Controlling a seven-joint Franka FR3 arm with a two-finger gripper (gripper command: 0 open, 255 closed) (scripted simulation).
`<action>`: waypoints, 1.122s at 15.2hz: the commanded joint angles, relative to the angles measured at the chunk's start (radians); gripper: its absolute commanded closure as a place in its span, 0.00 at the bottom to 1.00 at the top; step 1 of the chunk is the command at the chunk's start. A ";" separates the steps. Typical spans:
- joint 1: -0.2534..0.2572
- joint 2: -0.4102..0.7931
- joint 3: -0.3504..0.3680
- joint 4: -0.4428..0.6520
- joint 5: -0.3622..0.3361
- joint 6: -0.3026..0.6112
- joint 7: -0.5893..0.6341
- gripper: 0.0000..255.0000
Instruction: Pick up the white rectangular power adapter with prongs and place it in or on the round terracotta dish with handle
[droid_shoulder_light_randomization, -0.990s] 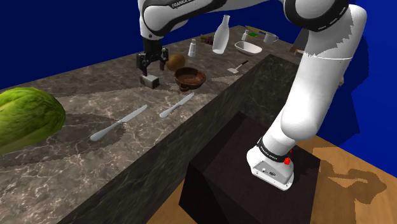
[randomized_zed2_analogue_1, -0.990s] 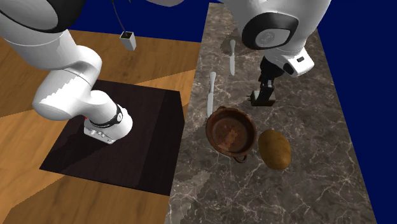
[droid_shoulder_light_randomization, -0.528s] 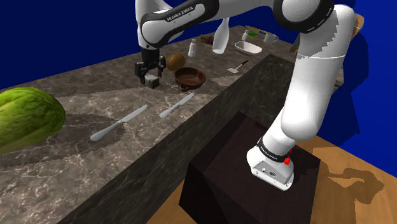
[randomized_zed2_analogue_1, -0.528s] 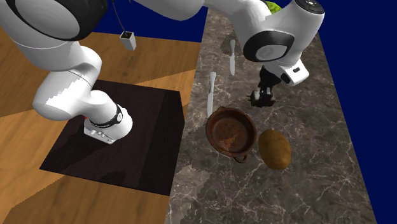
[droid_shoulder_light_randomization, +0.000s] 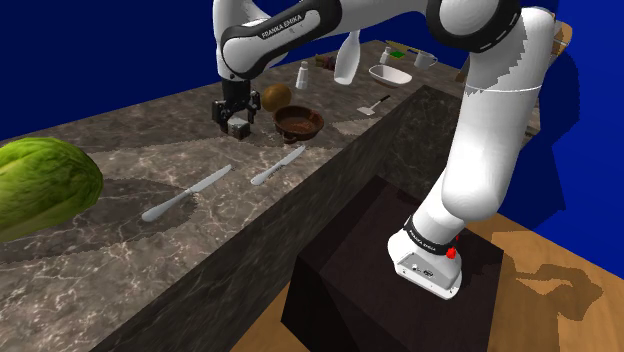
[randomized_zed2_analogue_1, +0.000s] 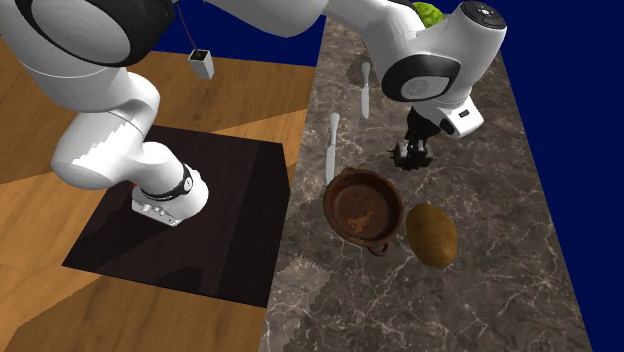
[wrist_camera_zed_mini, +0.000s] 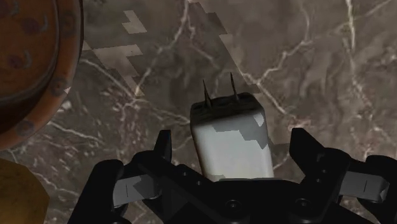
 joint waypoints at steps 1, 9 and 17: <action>0.000 0.000 0.000 0.000 0.000 0.000 0.000 1.00; 0.000 -0.002 0.000 -0.002 0.000 0.000 0.001 1.00; -0.003 -0.040 0.005 0.041 0.013 -0.080 -0.009 1.00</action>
